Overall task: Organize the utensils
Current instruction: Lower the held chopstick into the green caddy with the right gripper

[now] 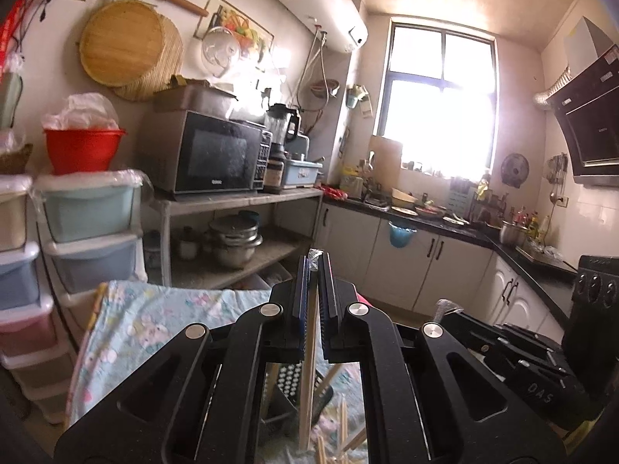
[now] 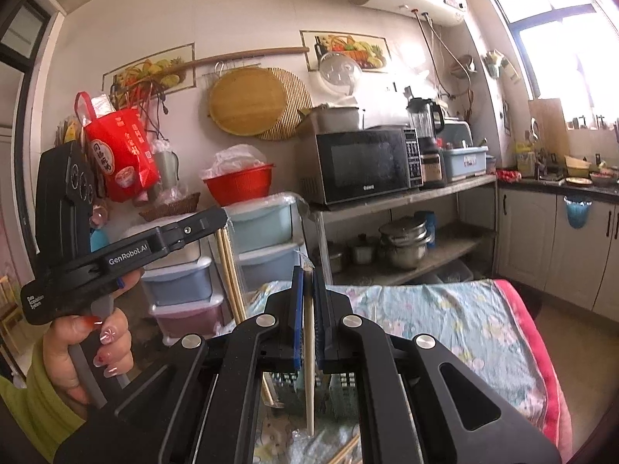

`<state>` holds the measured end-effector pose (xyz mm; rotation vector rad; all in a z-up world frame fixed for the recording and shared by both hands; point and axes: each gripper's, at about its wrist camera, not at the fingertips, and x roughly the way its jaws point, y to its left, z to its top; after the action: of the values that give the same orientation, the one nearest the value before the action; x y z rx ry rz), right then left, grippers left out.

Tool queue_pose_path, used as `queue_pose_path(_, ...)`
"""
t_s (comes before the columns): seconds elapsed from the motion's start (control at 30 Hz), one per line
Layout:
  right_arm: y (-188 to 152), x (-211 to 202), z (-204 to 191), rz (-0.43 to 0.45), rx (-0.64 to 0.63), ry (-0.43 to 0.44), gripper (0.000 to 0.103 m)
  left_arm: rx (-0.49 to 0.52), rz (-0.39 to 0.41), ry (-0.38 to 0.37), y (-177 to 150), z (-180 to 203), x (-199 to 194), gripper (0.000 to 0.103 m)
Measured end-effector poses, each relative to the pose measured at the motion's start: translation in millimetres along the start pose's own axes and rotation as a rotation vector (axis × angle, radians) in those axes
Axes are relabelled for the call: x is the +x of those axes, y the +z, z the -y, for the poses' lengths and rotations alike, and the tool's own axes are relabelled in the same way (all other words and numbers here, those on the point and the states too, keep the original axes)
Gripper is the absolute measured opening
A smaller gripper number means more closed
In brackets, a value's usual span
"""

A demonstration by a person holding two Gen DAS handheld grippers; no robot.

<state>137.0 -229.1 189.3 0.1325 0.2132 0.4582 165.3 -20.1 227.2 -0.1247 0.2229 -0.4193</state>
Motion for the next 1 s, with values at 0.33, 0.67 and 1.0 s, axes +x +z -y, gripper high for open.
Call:
queue_pose_path(0.33, 26.3, 16.7, -11.4, 0.046, -0.053, 0.0, 0.005, -0.001, 0.039, 0.073, 18.2, -19.8, 10.3, 0.003)
queue_pose_path(0.67, 43.2, 32.9, -5.7, 0.094, -0.067, -0.014, 0.005, -0.016, 0.051, 0.124, 17.9, -35.4, 24.4, 0.003)
queue_pose_path(1.0, 41.6, 59.5, 17.5, 0.075, -0.037, -0.045, 0.005, -0.034, 0.033, 0.163, 2.6, -47.5, 49.9, 0.003)
